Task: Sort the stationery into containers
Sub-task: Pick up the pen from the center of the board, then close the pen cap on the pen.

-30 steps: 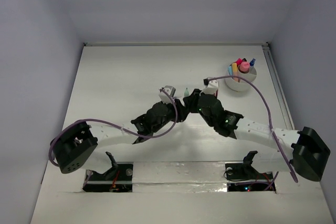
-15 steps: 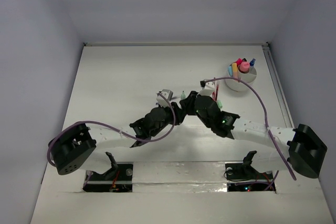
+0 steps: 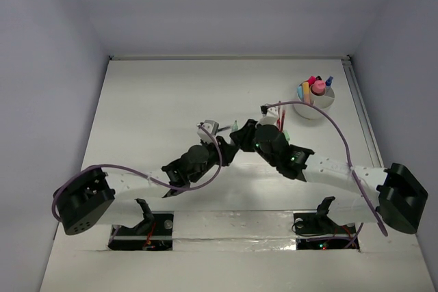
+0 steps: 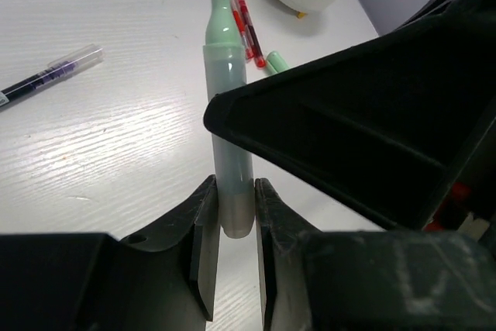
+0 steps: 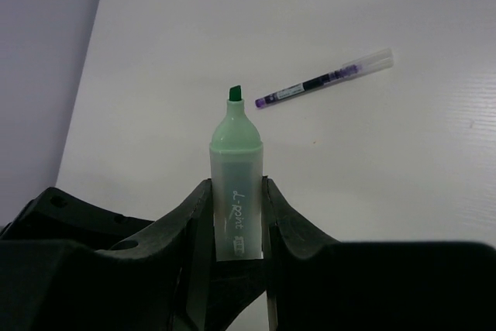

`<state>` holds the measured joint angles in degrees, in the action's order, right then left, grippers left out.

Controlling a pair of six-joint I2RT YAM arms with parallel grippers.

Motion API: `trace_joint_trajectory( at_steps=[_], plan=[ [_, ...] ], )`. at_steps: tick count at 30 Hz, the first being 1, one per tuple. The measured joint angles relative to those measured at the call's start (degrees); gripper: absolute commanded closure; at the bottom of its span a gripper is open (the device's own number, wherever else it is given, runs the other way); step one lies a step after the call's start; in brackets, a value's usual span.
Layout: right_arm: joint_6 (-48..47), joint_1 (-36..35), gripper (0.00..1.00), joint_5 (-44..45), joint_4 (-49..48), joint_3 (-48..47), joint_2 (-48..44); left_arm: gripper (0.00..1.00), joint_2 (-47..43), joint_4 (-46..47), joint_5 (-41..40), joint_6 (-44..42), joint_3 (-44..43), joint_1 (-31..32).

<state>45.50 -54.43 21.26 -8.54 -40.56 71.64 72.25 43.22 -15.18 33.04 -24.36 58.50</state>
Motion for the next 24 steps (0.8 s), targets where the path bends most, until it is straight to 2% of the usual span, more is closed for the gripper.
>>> trace_joint_trajectory(
  at_steps=[2, 3, 5, 11, 14, 15, 16, 21, 24],
  plan=[
    [0.42, 0.96, 0.54, -2.43, 0.48, 0.11, -1.57, 1.0, -1.81, 0.57, 0.59, -0.7, 0.98, 0.04],
    [0.37, 2.01, 0.41, -4.0, 0.83, 0.24, -2.8, 1.0, -2.91, 0.9, 0.79, -1.36, 1.38, 0.04],
    [-0.48, 4.63, 0.35, -7.08, 2.73, 0.79, -5.9, 1.0, -5.33, 1.92, 1.01, -2.54, 2.03, -0.11],
    [-4.87, 13.09, 0.34, -9.01, 10.08, 1.09, -13.57, 1.0, -11.74, 3.85, 3.67, -6.4, 3.76, -0.13],
    [-7.58, 17.62, 0.4, -8.7, 13.79, 1.07, -14.1, 1.0, -13.99, 3.96, 6.01, -7.96, 3.8, -0.13],
    [-8.44, 19.45, 0.48, -8.83, 15.08, 1.07, -13.88, 1.0, -14.6, 4.02, 6.75, -8.35, 3.8, -0.13],
    [-9.29, 21.05, 0.49, -9.2, 16.13, 1.07, -13.66, 1.0, -15.21, 4.13, 7.63, -8.74, 3.8, -0.13],
    [-11.23, 24.72, 0.36, -13.2, 17.92, 1.07, -13.2, 1.0, -16.24, 4.31, 10.27, -10.12, 3.98, -0.13],
    [-12.37, 24.63, 0.36, -12.87, 19.39, 0.66, -13.09, 1.0, -16.63, 4.7, 10.91, -10.14, 5.01, -0.13]
  ],
)
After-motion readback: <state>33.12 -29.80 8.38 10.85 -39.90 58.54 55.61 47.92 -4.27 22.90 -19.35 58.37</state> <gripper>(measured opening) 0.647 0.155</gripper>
